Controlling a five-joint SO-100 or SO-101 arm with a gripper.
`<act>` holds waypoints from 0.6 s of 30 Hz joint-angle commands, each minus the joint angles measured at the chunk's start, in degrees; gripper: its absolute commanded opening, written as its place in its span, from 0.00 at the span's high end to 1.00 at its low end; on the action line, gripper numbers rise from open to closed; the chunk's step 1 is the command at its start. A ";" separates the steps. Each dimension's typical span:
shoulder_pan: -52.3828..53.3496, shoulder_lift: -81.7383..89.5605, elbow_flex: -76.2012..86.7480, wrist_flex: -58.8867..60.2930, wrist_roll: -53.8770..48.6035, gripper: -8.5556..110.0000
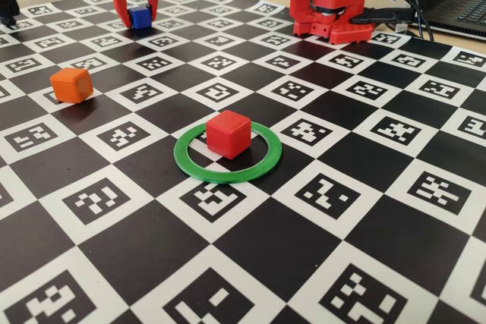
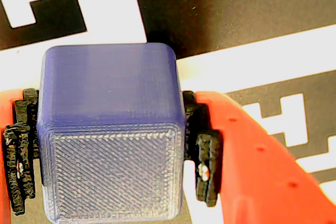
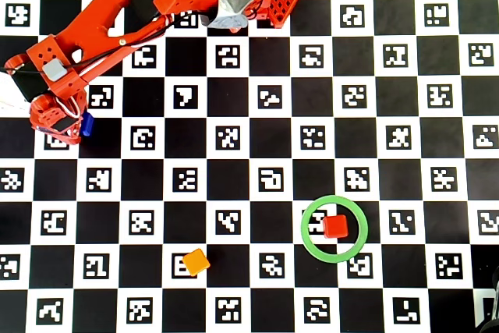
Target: Grab the red cube then put it in the green circle then put the blue cube on top and finally the orange cube on top
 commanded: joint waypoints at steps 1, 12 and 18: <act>0.00 3.43 -0.26 0.00 0.70 0.83; -3.34 15.12 5.98 2.99 3.78 0.84; -9.49 28.13 13.89 7.29 8.00 0.84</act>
